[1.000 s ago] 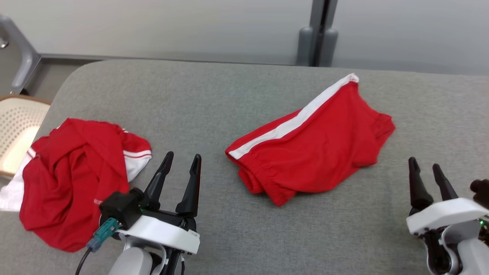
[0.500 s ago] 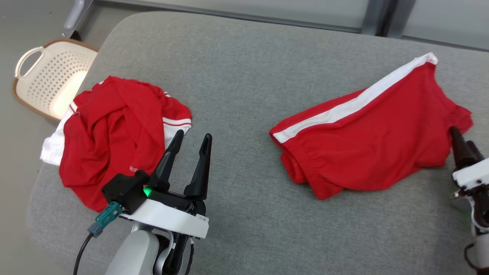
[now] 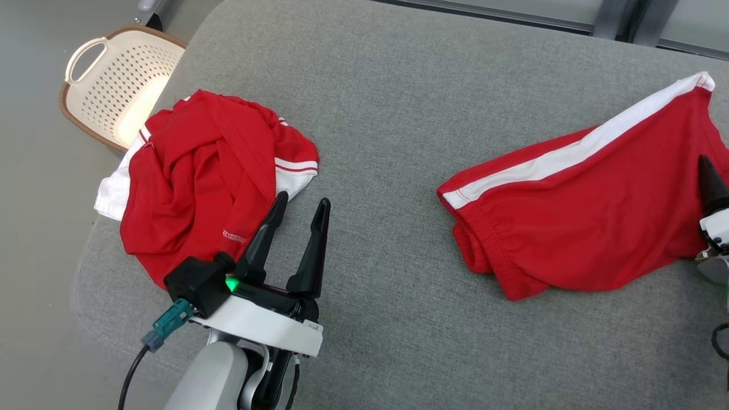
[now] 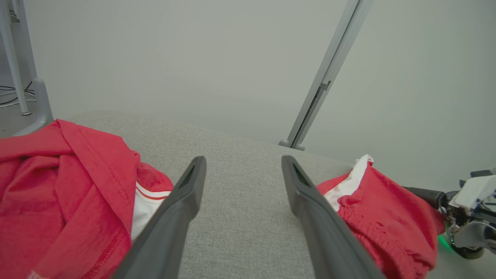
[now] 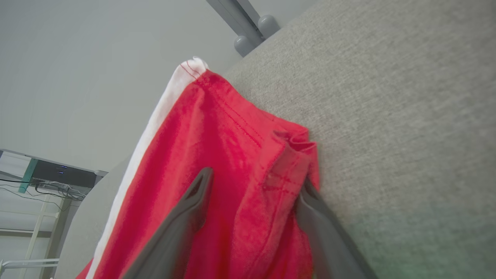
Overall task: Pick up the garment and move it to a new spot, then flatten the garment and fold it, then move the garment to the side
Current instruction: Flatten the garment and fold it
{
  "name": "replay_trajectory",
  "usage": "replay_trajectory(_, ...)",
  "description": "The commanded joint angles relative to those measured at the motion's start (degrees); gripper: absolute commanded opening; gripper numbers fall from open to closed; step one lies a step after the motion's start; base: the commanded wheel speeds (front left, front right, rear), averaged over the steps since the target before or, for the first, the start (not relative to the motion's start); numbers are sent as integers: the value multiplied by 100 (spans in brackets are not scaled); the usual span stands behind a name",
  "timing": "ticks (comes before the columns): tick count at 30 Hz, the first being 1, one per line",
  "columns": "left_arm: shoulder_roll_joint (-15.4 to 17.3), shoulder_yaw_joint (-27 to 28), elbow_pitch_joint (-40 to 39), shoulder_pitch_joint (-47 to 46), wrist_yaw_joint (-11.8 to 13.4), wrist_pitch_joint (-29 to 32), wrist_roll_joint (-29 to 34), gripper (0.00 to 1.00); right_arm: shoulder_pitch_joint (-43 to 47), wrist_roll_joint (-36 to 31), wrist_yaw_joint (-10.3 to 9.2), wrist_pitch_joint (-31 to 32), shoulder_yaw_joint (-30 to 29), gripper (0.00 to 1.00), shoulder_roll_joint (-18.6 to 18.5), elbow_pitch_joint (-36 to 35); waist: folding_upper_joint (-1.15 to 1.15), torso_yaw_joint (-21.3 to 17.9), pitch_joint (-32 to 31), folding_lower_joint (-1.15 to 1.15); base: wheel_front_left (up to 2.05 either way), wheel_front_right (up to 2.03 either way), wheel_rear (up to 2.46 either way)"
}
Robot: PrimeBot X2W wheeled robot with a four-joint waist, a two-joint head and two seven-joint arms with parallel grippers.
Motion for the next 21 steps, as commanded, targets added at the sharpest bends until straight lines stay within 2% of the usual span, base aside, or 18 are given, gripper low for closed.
replay_trajectory(1, 18, -3, -16, -66, 21, -10, -51, 100, 121, -80, 35, 123, 87, 100, 342, 352, 0, 20, -10, 0, 0, 0, 0)
replay_trajectory(8, 17, 29, 24, 4, 41, -10, -68, 100, 59, -565, 26, -7, -96, 100, 353, 633, 0, -21, -37, 0, 0, 0, 0)
replay_trajectory(12, 18, 24, 50, -1, 52, -10, -60, 100, 31, -984, -2, -214, -426, 100, 292, 825, 0, -68, -78, 0, 0, 0, 0)
replay_trajectory(21, 17, 44, 95, 72, 46, -9, -39, 100, 88, -1785, -14, -239, -973, 100, 408, 771, 0, -220, -235, 0, 0, 0, 0)
